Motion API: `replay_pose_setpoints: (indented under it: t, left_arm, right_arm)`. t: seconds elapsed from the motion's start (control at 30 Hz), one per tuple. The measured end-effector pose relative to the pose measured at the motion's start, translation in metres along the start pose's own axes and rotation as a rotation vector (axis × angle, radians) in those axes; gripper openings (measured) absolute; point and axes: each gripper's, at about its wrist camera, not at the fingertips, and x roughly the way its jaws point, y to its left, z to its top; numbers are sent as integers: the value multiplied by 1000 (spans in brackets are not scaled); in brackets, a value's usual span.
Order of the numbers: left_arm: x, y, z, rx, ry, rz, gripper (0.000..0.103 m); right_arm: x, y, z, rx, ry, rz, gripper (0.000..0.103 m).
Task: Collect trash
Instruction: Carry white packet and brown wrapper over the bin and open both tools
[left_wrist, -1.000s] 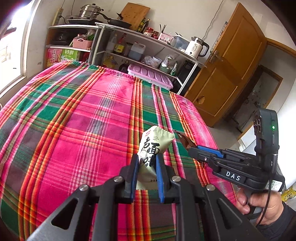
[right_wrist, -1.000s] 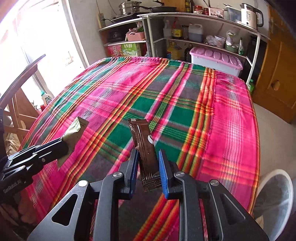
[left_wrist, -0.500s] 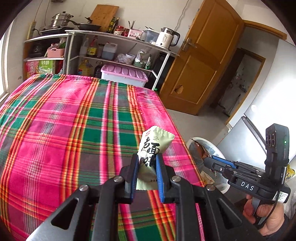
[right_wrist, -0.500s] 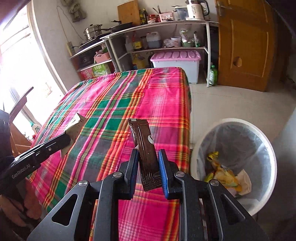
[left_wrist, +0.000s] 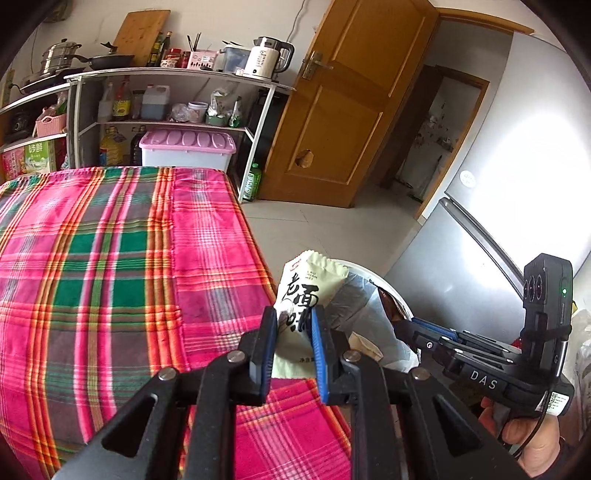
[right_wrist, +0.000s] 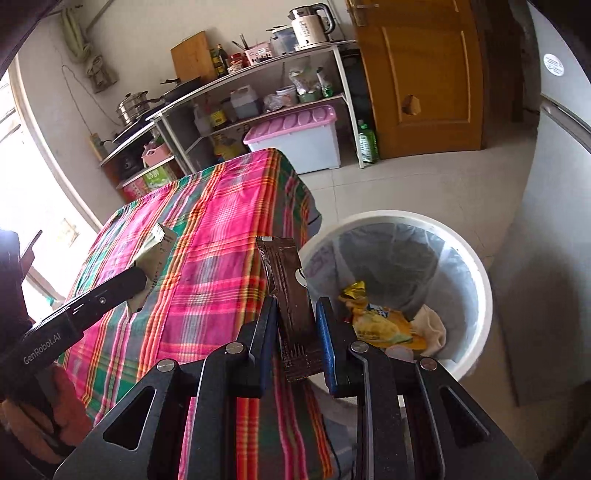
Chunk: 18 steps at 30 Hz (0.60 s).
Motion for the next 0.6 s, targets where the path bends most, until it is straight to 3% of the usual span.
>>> replay_pose_setpoints:
  t: [0.6]
  left_arm:
    - [104, -44, 2, 61, 145, -62, 20]
  right_arm:
    - [29, -71, -5, 144, 43, -114, 23]
